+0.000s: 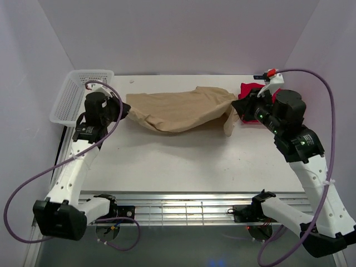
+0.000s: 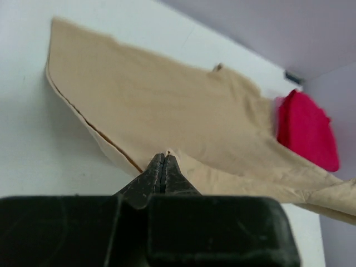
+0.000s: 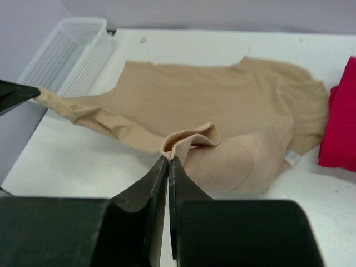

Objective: Fold and stack the t-shirts
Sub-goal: Flatten the tshirt out

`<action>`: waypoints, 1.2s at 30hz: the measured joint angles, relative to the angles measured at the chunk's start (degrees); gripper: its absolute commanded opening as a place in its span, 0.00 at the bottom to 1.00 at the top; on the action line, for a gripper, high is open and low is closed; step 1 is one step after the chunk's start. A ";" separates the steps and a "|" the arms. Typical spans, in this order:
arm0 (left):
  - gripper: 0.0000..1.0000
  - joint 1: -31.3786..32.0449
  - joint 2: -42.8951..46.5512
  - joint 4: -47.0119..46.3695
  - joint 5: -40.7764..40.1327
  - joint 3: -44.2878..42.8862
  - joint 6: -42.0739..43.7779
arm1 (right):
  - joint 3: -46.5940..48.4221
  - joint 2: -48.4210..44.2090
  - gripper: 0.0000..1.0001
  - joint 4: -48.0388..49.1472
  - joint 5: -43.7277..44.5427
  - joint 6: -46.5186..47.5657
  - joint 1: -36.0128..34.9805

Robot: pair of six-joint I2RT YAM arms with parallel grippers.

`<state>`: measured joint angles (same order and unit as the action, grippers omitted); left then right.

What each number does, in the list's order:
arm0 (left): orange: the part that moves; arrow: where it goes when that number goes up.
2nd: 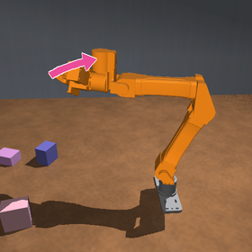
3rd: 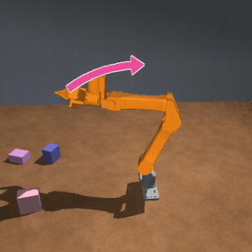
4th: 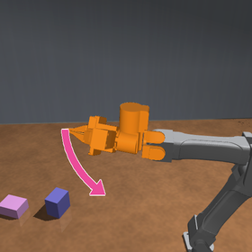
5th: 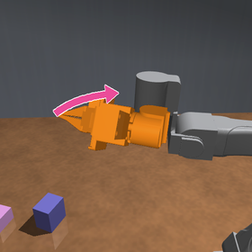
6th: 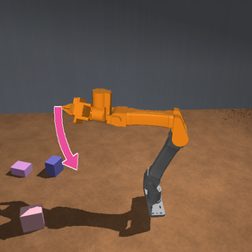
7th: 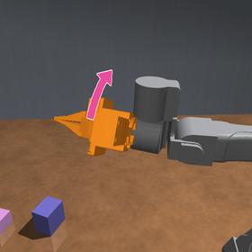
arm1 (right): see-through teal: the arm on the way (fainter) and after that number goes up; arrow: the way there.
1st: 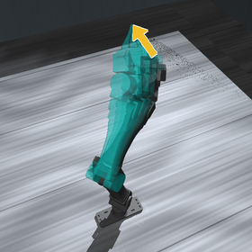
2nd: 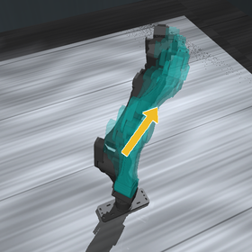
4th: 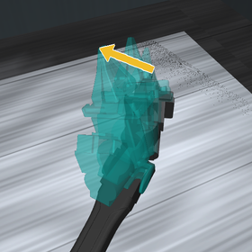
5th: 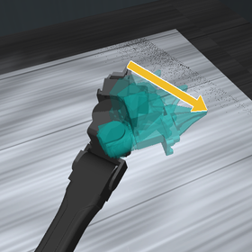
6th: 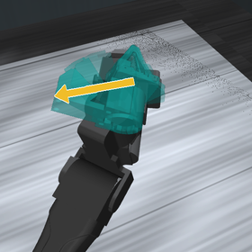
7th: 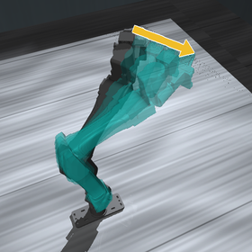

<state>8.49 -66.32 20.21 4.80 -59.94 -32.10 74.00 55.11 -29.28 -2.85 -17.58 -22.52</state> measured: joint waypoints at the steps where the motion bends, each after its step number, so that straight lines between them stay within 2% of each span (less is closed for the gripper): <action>1: 0.00 0.26 2.62 0.63 -0.59 -0.98 -0.33 | 1.73 -0.55 0.08 -0.76 0.57 0.04 -0.13; 6: 0.00 1.05 10.91 2.93 -3.91 -14.25 -1.14 | 18.03 -0.70 0.08 -4.31 2.32 2.78 -0.17; 9: 0.00 1.05 13.97 2.40 -5.77 -23.63 -1.42 | 29.70 1.20 0.08 -4.66 2.16 5.09 -0.17; 14: 0.00 1.05 17.05 2.54 -6.54 -34.12 -2.32 | 46.40 4.13 0.08 -4.81 0.92 8.22 -0.13; 22: 0.00 1.01 16.57 4.00 -4.94 -45.24 -6.82 | 54.18 4.70 0.08 -0.39 -2.67 8.79 4.20; 27: 0.00 0.61 16.33 5.33 -3.65 -46.90 -9.90 | 55.28 4.87 0.08 2.73 -6.03 6.25 8.76; 30: 0.00 0.52 16.79 5.44 -3.58 -44.87 -10.86 | 53.96 4.81 0.08 4.70 -7.10 5.33 9.57; 33: 0.00 0.46 19.19 5.31 -5.44 -36.72 -11.04 | 48.00 4.20 0.08 7.21 -7.56 4.83 9.70; 36: 0.00 0.44 21.75 4.98 -8.11 -24.33 -10.80 | 37.99 4.26 0.08 10.64 -7.80 4.74 9.73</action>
<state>8.93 -44.58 25.19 -3.31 -84.27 -42.89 111.98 59.37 -18.63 -10.66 -12.84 -12.80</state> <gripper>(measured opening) 0.019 0.078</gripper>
